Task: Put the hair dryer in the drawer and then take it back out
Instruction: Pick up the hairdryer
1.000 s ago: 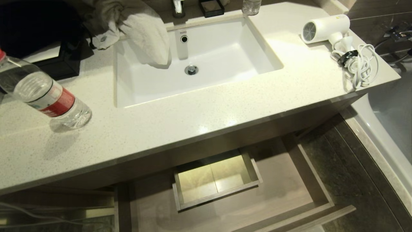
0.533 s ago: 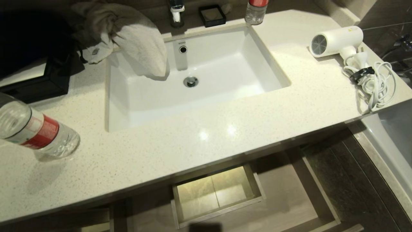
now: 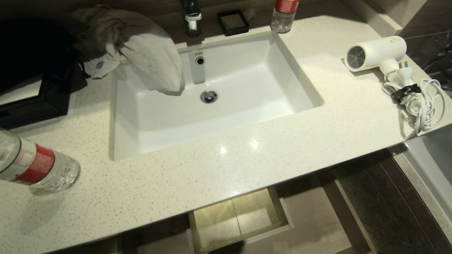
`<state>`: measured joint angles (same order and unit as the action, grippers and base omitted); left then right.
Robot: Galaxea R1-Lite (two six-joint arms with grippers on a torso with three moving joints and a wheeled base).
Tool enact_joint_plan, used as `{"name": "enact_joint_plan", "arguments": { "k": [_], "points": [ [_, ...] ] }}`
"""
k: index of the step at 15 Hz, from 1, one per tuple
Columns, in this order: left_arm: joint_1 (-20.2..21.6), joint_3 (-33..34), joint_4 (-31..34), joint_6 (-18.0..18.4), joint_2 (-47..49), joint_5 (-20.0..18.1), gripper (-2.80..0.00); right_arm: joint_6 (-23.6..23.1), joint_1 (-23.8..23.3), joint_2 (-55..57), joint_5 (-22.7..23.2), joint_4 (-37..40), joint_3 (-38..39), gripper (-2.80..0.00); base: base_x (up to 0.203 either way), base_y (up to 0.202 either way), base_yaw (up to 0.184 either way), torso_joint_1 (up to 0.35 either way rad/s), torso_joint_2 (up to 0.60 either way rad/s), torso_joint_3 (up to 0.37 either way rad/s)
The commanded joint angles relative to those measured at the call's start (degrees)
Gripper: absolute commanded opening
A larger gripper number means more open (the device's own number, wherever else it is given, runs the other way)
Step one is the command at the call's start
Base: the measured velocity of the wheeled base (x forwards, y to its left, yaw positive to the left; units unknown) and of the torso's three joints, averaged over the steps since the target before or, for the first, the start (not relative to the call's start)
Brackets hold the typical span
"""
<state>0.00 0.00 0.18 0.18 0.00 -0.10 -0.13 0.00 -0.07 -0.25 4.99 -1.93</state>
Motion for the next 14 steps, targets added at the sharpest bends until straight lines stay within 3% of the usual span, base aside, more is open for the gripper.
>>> {"name": "enact_joint_plan", "arguments": {
  "k": [1, 14],
  "points": [
    [0.0, 0.0, 0.0, 0.0, 0.0, 0.0, 0.0, 0.0, 0.0, 0.0, 0.0, 0.0, 0.0, -2.8, 0.0, 0.0, 0.0, 0.0, 0.0, 0.0],
    [0.0, 0.0, 0.0, 0.0, 0.0, 0.0, 0.0, 0.0, 0.0, 0.1, 0.1, 0.0, 0.0, -2.8, 0.0, 0.0, 0.0, 0.0, 0.0, 0.0]
  ]
}}
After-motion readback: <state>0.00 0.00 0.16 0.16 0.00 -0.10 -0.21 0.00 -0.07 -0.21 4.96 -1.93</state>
